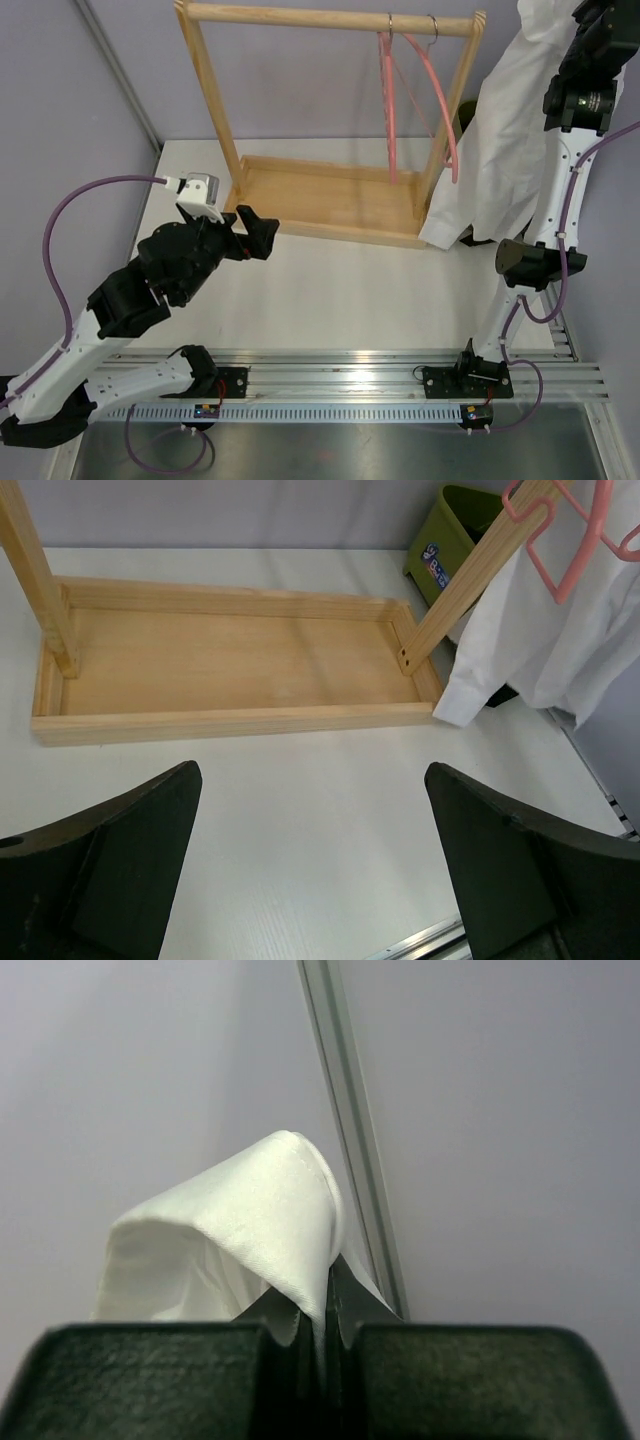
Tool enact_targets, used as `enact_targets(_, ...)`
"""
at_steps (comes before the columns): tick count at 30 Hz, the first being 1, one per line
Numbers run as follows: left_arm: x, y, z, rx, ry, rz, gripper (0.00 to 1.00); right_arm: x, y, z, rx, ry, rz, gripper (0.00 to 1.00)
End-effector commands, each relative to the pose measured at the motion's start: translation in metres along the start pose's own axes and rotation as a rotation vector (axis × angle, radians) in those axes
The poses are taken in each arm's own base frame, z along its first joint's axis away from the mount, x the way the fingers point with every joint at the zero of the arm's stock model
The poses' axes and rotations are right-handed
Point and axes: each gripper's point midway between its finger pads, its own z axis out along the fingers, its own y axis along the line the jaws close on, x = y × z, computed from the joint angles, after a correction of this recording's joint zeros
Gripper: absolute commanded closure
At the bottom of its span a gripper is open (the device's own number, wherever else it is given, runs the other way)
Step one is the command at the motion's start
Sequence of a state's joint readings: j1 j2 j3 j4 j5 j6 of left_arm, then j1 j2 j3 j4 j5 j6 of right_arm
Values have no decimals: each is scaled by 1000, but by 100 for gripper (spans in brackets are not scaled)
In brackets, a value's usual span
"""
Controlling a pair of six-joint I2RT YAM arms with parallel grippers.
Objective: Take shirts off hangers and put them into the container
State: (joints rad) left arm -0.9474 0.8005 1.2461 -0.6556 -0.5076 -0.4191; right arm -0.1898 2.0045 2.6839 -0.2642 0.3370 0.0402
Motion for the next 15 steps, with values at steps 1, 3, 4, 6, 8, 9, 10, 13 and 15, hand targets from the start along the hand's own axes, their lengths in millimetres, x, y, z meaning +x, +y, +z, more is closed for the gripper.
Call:
enact_targets(1, -3, -5, 7, 16, -30, -14, 1, -110, 25, -8, -131, -403, 90, 100)
enact_targets(3, 0, -11, 11, 43, -35, -22, 1, -135, 28, -17, -162, -532, 129, 100)
enact_targets(4, 0, -12, 13, 49, -38, -23, 1, -132, 29, -16, -166, -544, 138, 100)
enact_targets(6, 0, -15, 16, 60, -44, -19, 1, -143, 34, -18, -191, -590, 172, 100)
enact_targets(8, 0, -14, 21, 49, -43, -9, 1, -159, 42, -25, -250, -690, 186, 100)
enact_targets(9, -1, -15, 23, 51, -52, 0, 1, -164, 44, -29, -271, -726, 196, 100)
enact_targets(10, 0, -14, 26, 46, -53, 4, 1, -171, 44, -37, -287, -795, 215, 100)
enact_targets(13, -2, -11, 35, 39, -58, 1, 1, -183, 38, -47, -288, -893, 272, 100)
enact_targets(15, 2, -12, 43, 43, -35, -3, 1, -187, 34, -50, -309, -925, 324, 100)
